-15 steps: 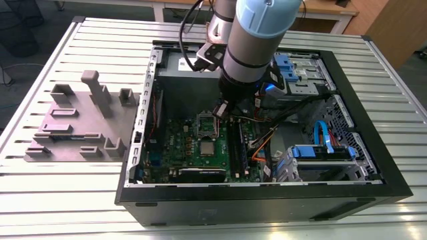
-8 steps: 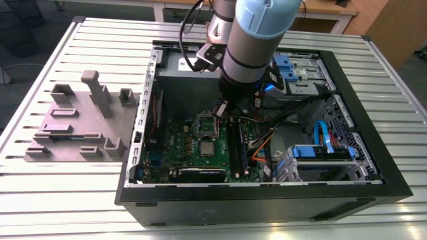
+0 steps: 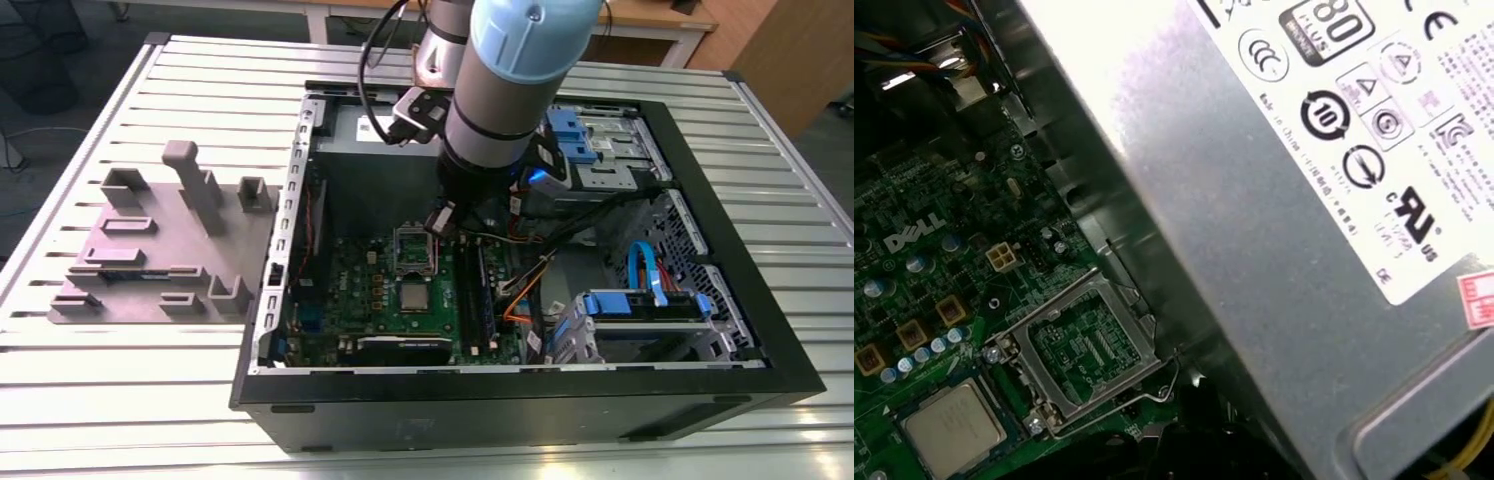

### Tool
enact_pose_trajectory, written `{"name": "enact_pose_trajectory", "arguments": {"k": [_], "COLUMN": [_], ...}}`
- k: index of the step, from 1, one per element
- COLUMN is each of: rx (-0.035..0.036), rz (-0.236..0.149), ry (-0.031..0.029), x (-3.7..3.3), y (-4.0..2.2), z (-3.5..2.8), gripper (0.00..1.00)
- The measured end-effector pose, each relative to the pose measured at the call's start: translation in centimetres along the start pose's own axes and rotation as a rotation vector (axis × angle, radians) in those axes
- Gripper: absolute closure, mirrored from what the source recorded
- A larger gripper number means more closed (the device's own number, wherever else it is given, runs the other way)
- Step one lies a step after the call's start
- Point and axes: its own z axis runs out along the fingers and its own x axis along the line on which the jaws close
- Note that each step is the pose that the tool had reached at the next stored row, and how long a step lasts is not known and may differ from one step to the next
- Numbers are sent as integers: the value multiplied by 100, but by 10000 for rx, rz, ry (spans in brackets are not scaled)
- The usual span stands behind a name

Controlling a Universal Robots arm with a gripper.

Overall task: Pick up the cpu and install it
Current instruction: 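Close the cpu cover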

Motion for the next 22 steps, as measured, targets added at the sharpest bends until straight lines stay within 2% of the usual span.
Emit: {"name": "enact_pose_trajectory", "arguments": {"k": [11, 18, 19, 22], "rx": [-2, -9, -1, 46], "rz": [-1, 3, 4, 13], "ry": [-1, 17, 35, 144], "x": [10, 14, 14, 17], "y": [-3, 3, 4, 7], "z": [48, 53, 55, 55], "gripper": [90, 90, 90, 90]}}
